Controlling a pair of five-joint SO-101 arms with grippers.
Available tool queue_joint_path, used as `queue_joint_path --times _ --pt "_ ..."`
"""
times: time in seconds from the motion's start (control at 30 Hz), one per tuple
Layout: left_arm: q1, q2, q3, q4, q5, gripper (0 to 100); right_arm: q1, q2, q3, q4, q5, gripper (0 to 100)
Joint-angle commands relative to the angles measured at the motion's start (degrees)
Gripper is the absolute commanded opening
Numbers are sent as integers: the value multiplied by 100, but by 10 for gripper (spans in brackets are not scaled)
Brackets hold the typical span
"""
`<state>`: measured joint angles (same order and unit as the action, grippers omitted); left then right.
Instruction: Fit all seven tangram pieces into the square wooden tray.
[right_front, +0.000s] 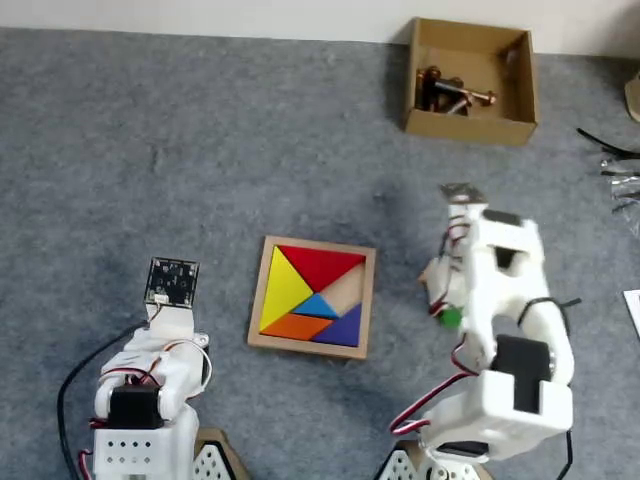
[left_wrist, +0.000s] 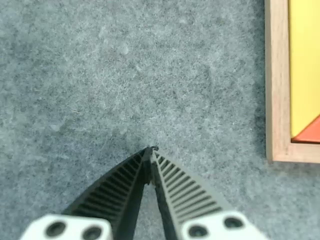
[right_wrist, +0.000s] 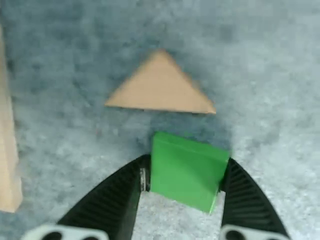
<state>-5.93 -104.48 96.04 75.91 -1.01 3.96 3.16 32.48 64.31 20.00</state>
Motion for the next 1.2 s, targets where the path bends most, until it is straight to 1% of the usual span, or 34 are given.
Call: queue_joint_path --times 0.0,0.07,0.23,0.4,0.57,0.63,0.73,0.83,0.97,1.17 --pt "66 -57 101 18 9 5 -119 -48 119 -163 9 207" --pt "66 -57 101 18 9 5 -127 -40 154 -198 -123 206" --pt "66 -57 101 18 9 5 -119 -40 145 -198 -158 201" --pt "66 -57 101 18 9 5 -119 -66 110 -163 -158 102" --pt "66 -57 101 18 9 5 -110 -75 110 -145 -158 84" --pt "66 -57 101 18 9 5 -154 -84 -22 31 -149 75" --pt "66 -57 101 18 9 5 -180 -84 -523 567 -149 75" --pt "66 -57 101 18 9 5 -435 -84 -1068 1033 -141 75" --pt "66 -57 101 18 9 5 -1051 -84 -1516 1367 -176 75" --pt "66 -57 101 18 9 5 -2185 -75 -1692 1411 -185 75"
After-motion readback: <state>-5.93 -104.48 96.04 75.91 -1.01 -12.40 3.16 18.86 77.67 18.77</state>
